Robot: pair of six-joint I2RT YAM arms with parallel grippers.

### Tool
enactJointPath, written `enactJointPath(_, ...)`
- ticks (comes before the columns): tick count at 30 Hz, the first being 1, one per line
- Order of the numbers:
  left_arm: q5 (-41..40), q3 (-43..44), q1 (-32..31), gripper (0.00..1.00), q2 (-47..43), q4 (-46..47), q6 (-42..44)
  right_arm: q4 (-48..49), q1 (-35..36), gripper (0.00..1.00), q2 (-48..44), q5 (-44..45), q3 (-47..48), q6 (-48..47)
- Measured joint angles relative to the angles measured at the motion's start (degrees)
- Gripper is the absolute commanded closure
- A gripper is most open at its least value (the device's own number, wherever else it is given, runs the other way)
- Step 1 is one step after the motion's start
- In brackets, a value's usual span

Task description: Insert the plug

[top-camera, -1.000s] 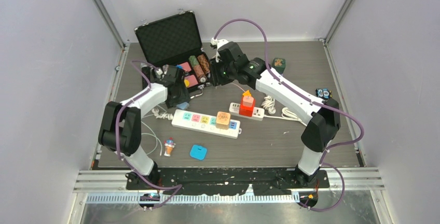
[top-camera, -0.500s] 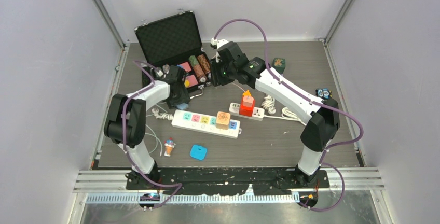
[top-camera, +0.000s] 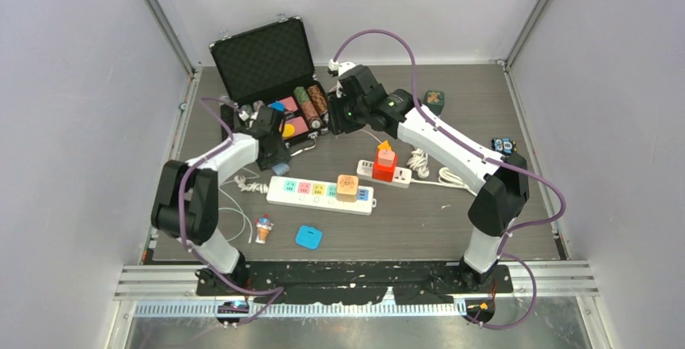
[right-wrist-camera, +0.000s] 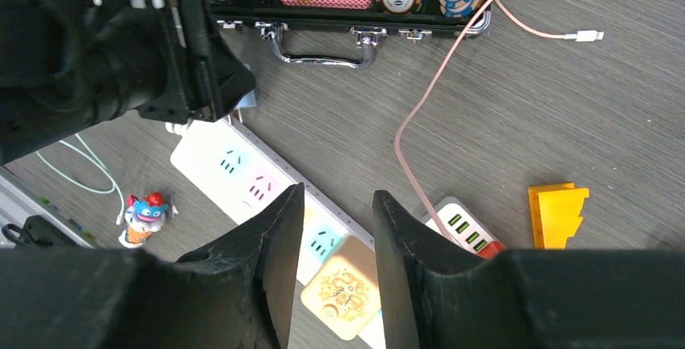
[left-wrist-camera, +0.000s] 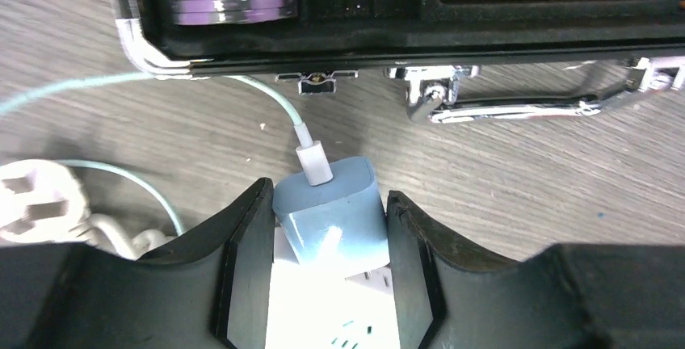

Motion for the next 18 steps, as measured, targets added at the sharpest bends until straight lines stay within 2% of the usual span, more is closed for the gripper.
enactJointPath(5,-2.3,-3.1,-1.1,1.0,-9.0,1.4,3.1,0.0,-0.5,0.55,0.0,-1.4,0.0,0.3)
enactJointPath(7,-3.0,-4.1,-2.0,1.0,-12.7,2.9,5.2,0.0,-0.7,0.51,0.0,-2.7,0.0,0.6)
enactJointPath(9,-3.3,-5.8,-3.3,1.0,-17.2,5.6,8.6,0.0,-1.2,0.45,0.0,-4.3,0.0,0.9)
enactJointPath(12,-2.7,-9.0,-5.0,1.0,-23.0,10.6,13.7,0.1,-1.9,0.27,0.0,-7.5,0.0,0.9)
enactJointPath(14,-1.1,-12.1,-5.7,1.0,-27.3,14.5,17.4,0.5,-2.3,0.19,-0.1,-9.4,0.0,0.7)
enactJointPath(18,3.8,-19.8,-6.1,1.0,-35.5,23.2,23.9,2.3,-2.7,0.14,-1.0,-13.7,-0.1,0.2)
